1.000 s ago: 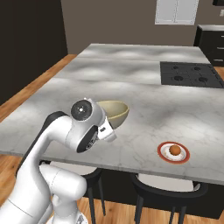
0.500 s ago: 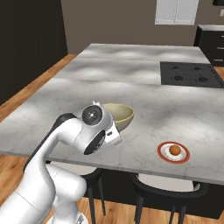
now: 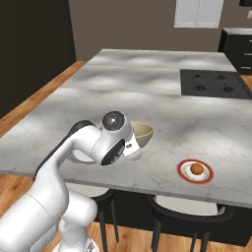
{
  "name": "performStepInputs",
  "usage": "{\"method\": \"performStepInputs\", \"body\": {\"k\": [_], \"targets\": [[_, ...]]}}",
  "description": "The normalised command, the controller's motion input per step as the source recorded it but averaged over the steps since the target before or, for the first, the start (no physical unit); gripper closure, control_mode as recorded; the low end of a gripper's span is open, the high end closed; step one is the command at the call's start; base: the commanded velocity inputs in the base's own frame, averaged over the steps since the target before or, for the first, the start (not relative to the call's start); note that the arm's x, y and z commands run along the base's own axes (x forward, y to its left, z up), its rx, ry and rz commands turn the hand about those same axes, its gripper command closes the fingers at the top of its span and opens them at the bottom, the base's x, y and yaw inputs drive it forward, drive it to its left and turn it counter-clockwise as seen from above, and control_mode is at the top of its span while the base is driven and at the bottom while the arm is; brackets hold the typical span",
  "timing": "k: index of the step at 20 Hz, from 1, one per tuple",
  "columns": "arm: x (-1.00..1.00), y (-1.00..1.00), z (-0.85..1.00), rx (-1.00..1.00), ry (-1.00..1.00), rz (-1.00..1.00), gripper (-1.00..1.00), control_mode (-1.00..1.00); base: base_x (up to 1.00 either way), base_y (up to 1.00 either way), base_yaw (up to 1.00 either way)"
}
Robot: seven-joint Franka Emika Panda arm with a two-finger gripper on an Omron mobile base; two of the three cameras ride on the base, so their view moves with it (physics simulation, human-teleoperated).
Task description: Take the smaller bowl and place it next to the appetizer plate on the dining counter , and place the larger bowl next to the plate with cooked food.
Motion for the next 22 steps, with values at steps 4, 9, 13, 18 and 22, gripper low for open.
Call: {"method": "performStepInputs", "body": {"k": [4,9,13,18,22], "targets": [[0.27,0.0,-0.37,0.0,0.0,0.0,1.0,-1.0,0.0,0.0,0.0],[0.33,0.0,-0.41,0.0,-0.01,0.0,1.0,-1.0,0.0,0.0,0.0],[0.32,0.0,-0.33,0.0,0.0,0.0,1.0,-1.0,0.0,0.0,0.0],[0.34,0.0,-0.28,0.0,0.0,0.0,1.0,-1.0,0.0,0.0,0.0],[0.33,0.0,-0.28,0.0,0.0,0.0,1.0,-1.0,0.0,0.0,0.0]]}}
